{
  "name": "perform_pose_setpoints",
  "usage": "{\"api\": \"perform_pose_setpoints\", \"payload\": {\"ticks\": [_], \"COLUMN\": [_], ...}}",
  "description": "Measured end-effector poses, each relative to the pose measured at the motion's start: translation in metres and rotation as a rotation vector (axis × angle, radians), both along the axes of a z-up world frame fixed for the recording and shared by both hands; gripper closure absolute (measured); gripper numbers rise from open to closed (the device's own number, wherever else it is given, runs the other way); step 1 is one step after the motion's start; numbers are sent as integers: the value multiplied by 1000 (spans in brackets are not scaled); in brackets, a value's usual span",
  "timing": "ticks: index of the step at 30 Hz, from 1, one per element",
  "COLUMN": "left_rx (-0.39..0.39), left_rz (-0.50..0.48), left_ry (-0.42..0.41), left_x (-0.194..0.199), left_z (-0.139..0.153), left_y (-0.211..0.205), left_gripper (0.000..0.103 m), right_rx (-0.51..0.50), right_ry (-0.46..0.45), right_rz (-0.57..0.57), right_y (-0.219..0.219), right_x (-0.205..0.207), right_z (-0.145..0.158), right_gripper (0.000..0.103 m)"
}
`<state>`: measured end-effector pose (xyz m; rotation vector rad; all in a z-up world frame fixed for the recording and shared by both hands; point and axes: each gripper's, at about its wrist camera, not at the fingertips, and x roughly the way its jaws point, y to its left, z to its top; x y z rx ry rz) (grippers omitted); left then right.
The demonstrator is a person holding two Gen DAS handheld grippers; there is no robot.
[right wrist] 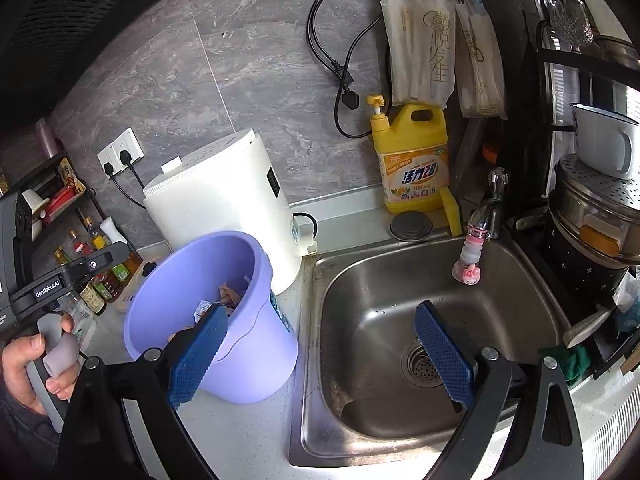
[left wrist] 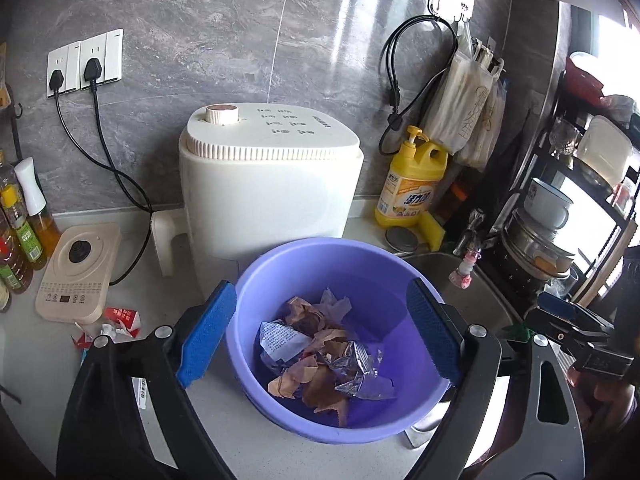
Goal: Collect trash
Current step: 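Carry both items over the lilac bucket and open both tools to drop them, then move both tools back to the red carton scraps beside the medicine box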
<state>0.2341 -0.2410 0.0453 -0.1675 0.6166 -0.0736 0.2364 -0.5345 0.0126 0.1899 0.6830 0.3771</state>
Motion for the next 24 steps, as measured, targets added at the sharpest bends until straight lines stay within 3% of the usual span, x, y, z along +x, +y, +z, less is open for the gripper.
{"api": "perform_pose_setpoints", "payload": {"ticks": [12,24], "left_rx": [30,7], "left_rz": [125,235], "left_ry": [32,49], "left_x": [-45,-88], "left_z": [-1,-12], "left_y": [64,139], "left_gripper": [14,13], "right_rx": [43,31], "right_ry": [-10,-1], "right_rz": [144,281], "right_y": [70,158], "right_x": [-5,-20], "right_z": [8,15], "right_gripper": [10,10]}}
